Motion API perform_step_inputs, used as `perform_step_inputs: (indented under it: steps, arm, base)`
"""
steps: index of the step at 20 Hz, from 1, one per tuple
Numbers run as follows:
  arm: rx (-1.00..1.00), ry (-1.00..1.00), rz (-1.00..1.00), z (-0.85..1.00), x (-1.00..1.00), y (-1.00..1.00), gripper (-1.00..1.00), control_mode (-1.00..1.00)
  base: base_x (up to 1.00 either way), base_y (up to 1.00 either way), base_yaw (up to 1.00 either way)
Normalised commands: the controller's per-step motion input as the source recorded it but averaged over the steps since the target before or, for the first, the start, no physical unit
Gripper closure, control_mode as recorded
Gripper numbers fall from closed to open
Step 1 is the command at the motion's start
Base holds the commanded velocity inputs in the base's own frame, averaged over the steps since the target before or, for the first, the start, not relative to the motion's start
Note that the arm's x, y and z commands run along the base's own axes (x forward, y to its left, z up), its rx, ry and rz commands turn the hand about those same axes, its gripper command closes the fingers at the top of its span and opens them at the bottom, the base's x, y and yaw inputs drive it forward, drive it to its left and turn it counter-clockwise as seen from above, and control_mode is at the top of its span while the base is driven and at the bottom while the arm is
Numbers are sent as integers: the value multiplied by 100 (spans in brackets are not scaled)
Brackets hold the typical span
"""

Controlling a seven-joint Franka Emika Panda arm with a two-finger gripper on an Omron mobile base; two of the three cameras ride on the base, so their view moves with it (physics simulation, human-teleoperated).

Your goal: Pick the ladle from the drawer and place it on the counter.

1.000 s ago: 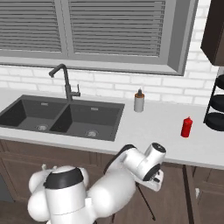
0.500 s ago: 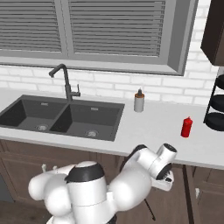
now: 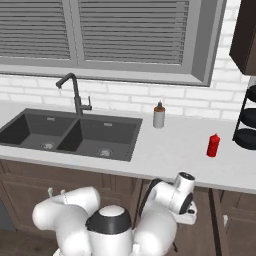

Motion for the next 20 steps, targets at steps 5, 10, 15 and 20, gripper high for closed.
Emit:
perform_step_inputs:
  steps: [5, 10, 15, 20]
  arm:
    - [-1, 0, 8, -28, 0, 0, -100, -100]
    - [-2, 0, 8, -42, 0, -6, 100, -100]
    - [-5, 0, 6, -57, -2, -20, 100, -100]
    - [0, -1, 7, -41, -17, -39, 100, -100]
  base:
    - [0, 0, 0]
    - [0, 0, 0]
    - [0, 0, 0]
    - [0, 0, 0]
